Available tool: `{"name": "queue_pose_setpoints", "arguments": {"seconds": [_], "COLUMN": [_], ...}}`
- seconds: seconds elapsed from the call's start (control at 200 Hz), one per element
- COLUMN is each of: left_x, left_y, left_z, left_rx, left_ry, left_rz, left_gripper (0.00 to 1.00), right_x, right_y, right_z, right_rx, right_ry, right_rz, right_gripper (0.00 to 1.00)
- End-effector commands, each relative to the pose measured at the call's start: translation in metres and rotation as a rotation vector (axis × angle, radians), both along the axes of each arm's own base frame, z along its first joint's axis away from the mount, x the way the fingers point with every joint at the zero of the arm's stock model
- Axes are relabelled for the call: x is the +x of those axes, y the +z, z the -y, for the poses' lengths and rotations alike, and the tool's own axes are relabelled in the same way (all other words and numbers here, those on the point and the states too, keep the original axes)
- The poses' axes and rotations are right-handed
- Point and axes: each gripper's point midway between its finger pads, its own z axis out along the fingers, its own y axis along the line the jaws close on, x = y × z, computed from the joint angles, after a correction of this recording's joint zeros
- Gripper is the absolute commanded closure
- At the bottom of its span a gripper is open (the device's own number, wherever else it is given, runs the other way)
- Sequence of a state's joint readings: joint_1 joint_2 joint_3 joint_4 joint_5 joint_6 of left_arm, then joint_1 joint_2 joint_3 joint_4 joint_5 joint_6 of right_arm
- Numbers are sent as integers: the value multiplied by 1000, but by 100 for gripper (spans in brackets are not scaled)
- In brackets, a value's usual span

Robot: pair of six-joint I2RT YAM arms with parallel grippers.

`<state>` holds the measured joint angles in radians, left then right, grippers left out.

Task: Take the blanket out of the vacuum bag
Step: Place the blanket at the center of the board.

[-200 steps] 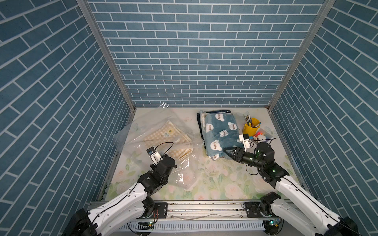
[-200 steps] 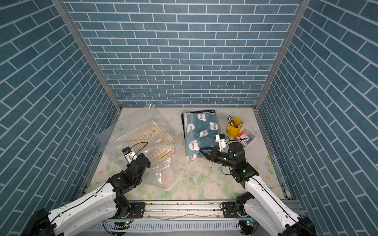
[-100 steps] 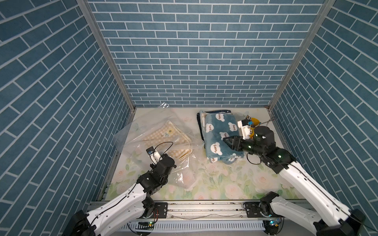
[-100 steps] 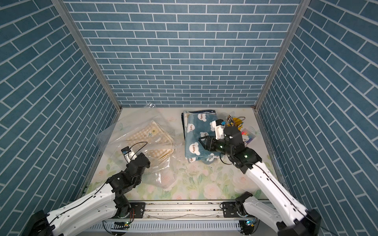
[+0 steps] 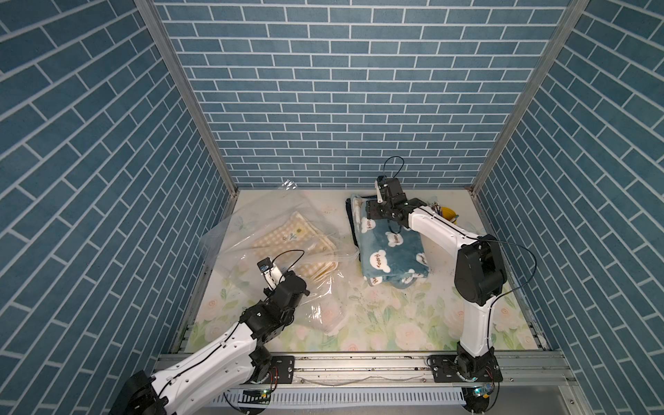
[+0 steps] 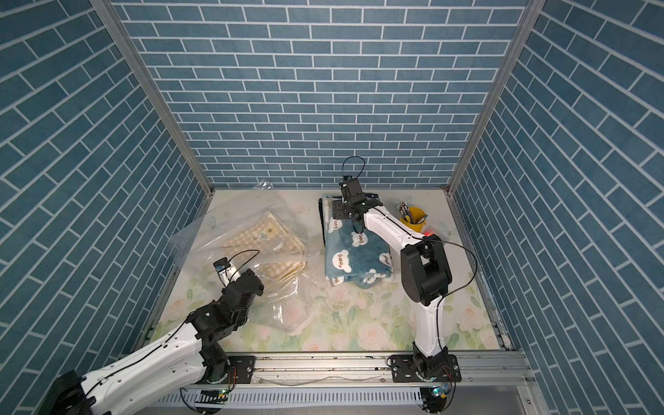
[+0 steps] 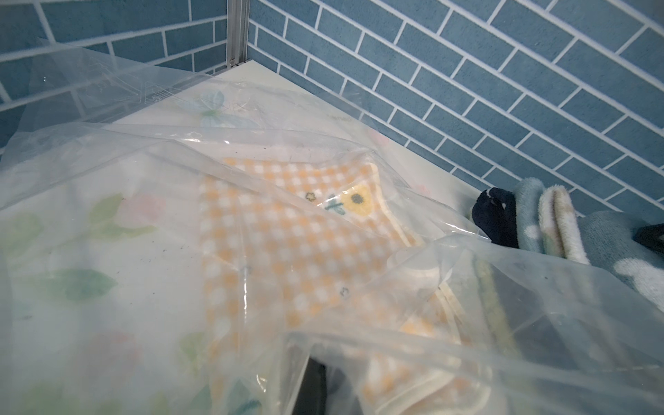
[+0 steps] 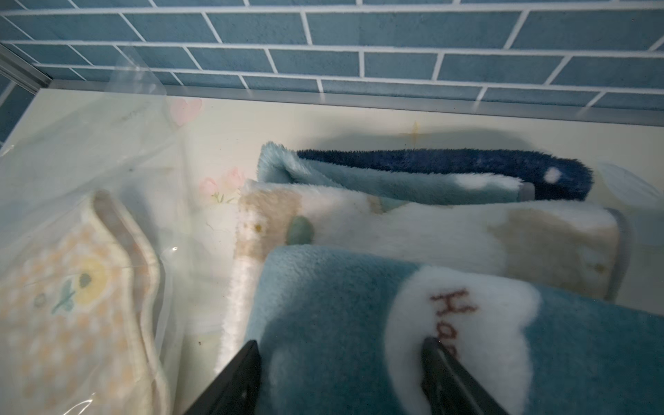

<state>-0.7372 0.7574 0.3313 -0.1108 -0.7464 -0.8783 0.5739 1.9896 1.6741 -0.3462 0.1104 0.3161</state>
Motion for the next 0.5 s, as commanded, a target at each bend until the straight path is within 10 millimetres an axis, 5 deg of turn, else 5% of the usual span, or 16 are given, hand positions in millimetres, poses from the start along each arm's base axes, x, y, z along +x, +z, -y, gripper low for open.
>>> {"name": "queue_pose_setpoints", "arguments": {"seconds": [0.0,0.195,0.495], "left_x": [1,1,-2], "left_y": [5,-2,0], "left_z": [-4,-2,-4], "left_rx": [29,16,20], "left_ry": [9,1,1], "left_rz": [-1,-8,-12], "left_gripper": [100,100,100], "right_x": [-2,-5,11], "right_y": [28,46,-12], "right_z": [2,-4,-4], "right_rx": [-7,37,-102], "right_ry": [-8,-11,-59], "right_rz": [75,118,43], "right_gripper": [27,19,22]}}
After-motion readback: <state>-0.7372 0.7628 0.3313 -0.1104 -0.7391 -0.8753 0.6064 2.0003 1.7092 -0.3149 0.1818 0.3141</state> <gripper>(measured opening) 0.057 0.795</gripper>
